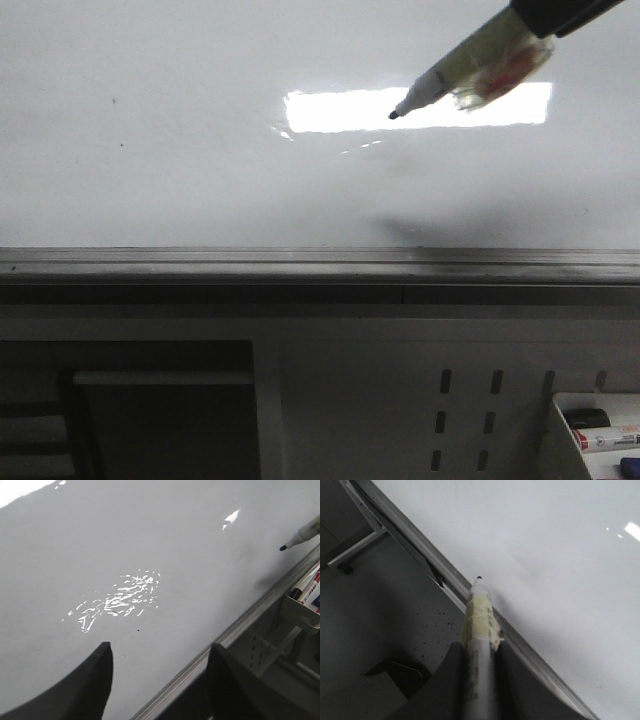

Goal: Write number 4 on whiteboard

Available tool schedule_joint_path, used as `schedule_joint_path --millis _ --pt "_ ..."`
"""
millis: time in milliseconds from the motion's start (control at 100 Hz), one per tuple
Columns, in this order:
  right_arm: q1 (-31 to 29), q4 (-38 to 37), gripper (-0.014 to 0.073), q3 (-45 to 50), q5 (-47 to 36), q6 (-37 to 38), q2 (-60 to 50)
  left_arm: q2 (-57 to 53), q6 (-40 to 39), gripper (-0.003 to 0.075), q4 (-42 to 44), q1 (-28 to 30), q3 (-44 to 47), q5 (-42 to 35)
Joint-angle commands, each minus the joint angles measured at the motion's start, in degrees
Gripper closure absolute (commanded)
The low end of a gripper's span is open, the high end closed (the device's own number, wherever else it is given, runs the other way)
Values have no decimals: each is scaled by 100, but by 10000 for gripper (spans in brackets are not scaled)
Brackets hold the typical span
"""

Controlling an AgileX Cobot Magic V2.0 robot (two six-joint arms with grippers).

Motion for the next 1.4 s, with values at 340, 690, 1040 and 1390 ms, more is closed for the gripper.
schedule_joint_path --millis 340,690,1040,1390 --pt "10 452 649 -1661 783 26 1213 -19 -63 335 -188 15 -163 -427" --pt "190 1124 649 -853 -1283 172 1213 -19 -63 335 -176 15 -163 -521" --pt "168 750 649 -853 -1607 172 1320 -19 -63 335 -176 15 -163 -654" --pt "-5 521 649 -841 -1210 172 1547 -19 -63 335 -176 15 -163 -654"
